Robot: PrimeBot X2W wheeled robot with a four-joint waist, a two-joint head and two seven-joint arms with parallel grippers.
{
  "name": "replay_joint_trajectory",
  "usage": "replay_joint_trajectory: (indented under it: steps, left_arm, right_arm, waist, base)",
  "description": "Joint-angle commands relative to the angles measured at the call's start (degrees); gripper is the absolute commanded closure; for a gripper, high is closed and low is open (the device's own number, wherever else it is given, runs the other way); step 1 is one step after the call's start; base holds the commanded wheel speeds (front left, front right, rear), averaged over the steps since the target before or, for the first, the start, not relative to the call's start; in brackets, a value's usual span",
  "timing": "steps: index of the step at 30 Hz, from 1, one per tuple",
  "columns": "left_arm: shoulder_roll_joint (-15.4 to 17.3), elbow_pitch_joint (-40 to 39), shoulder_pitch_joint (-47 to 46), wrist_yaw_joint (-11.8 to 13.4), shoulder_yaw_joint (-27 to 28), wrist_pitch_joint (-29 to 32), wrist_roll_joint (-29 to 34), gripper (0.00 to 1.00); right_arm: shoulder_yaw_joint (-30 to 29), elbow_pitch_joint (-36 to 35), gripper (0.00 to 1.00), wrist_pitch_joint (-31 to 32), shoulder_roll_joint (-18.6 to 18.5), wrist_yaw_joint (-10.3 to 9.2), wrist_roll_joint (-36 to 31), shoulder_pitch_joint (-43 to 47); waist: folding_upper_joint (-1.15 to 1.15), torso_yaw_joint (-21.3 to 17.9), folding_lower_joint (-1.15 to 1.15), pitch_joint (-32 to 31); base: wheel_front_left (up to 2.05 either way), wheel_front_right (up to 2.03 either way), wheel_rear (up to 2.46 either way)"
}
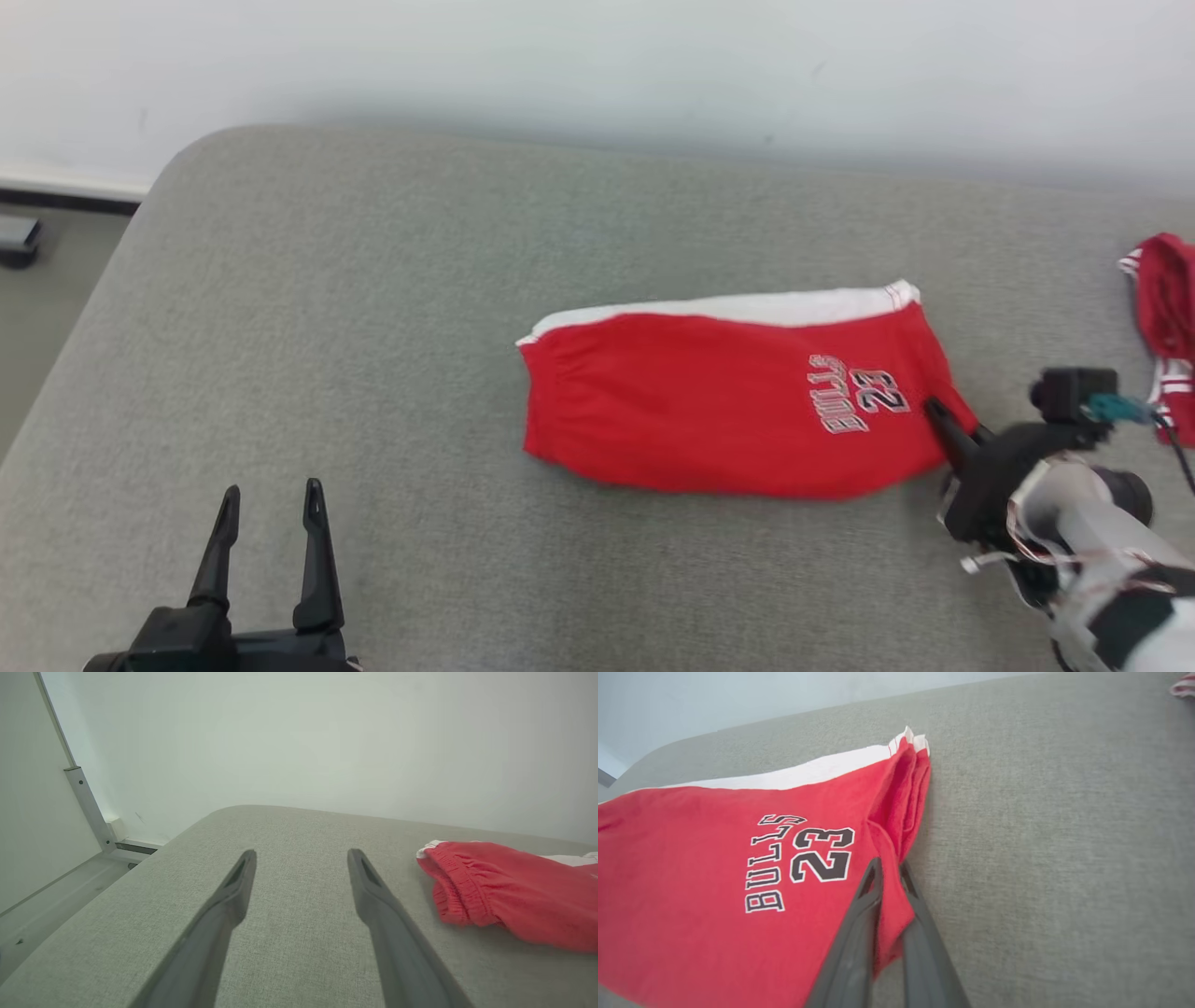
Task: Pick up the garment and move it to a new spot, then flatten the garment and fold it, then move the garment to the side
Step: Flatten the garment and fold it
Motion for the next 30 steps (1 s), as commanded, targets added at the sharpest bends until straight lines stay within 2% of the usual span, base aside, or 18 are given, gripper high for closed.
replay_joint_trajectory:
  steps: [1,5,6,7,8,13,18,28,29,30]
  left_arm:
    - [-0.2,-0.2,0.9,-0.2,0.2,-0.2,0.7,0.00]
    - [-0.3,-0.6,1.5,-0.4,0.6,-0.2,1.0,0.00]
    - [-0.3,-0.7,1.5,-0.3,0.9,-0.2,1.1,0.00]
    - [-0.3,-0.9,1.7,-0.3,0.8,-0.2,1.2,0.00]
    - [-0.4,-1.1,1.9,-0.1,0.7,-0.2,1.4,0.00]
    - [-0.4,-1.5,2.1,-0.1,0.9,-0.2,1.2,0.00]
    - [-0.4,-1.3,1.2,-0.4,0.8,-0.2,1.3,0.00]
    - [-0.5,-0.3,-0.8,-0.6,-0.4,-0.2,1.2,0.00]
    - [-0.5,-0.2,-0.8,-0.6,-0.3,-0.2,1.3,0.00]
    - [-0.5,-0.2,-0.6,-0.5,-0.1,-0.2,1.4,0.00]
  right_arm:
    - [-0.2,-1.7,1.00,-0.4,-1.9,-0.16,1.4,2.8]
    - [-0.8,-5.6,1.00,0.9,-6.0,-0.16,3.8,8.4]
    - [-0.9,-6.2,0.91,1.4,-6.7,-0.16,4.1,9.5]
    - [-1.2,-7.3,0.03,1.6,-6.9,-0.16,5.0,10.4]
    - [-2.2,-7.8,0.00,1.1,-7.1,-0.16,5.8,11.1]
    - [-3.5,-8.9,0.00,0.5,-8.6,-0.16,3.3,10.7]
    - [-4.1,-6.1,0.00,2.7,-7.1,-0.16,0.8,7.5]
    - [-4.3,7.3,0.00,6.8,-2.3,-0.16,-3.4,1.4]
    - [-4.2,7.7,0.12,7.0,-1.8,-0.16,-3.3,1.4]
    - [-4.0,7.7,0.77,7.1,-1.3,-0.15,-3.2,1.4]
  waist:
    - [0.00,-2.0,0.00,-1.5]
    - [0.00,-3.5,0.00,-1.6]
    - [0.00,-3.9,0.00,-1.5]
    - [0.00,-4.2,0.00,-1.5]
    - [0.00,-4.4,0.00,-1.5]
    - [0.00,-5.0,0.00,-1.5]
    - [0.00,-4.5,0.00,-0.8]
    - [0.00,-1.6,0.00,0.4]
    - [0.00,-1.4,0.00,0.2]
    - [0.00,-1.3,0.00,0.1]
  base:
    - [0.00,0.00,0.00]
    - [0.00,0.00,0.00]
    - [0.00,0.00,0.00]
    - [0.00,0.00,0.00]
    - [0.00,0.00,0.00]
    - [0.00,0.00,0.00]
    - [0.00,0.00,0.00]
    - [0.00,0.00,0.00]
    - [0.00,0.00,0.00]
    - [0.00,0.00,0.00]
